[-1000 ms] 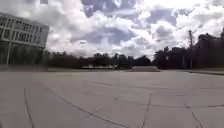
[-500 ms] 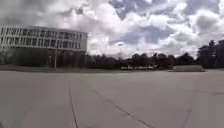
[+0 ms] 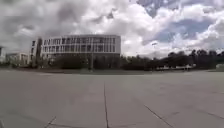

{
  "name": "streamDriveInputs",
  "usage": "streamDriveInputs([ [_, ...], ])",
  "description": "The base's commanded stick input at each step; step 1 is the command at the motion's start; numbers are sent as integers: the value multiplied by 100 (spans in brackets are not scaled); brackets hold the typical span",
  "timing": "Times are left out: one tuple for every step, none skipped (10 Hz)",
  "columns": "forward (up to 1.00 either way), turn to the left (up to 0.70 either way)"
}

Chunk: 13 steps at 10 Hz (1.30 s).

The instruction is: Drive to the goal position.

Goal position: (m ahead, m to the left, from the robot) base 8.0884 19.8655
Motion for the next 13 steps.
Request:
streamDriveInputs([
  [0, 100],
  [0, 100],
  [0, 100],
  [0, 100],
  [0, 100],
  [0, 100],
  [0, 100],
  [0, 100],
  [0, 100],
  [0, 100],
  [4, 63],
  [15, 19],
  [77, 37],
])
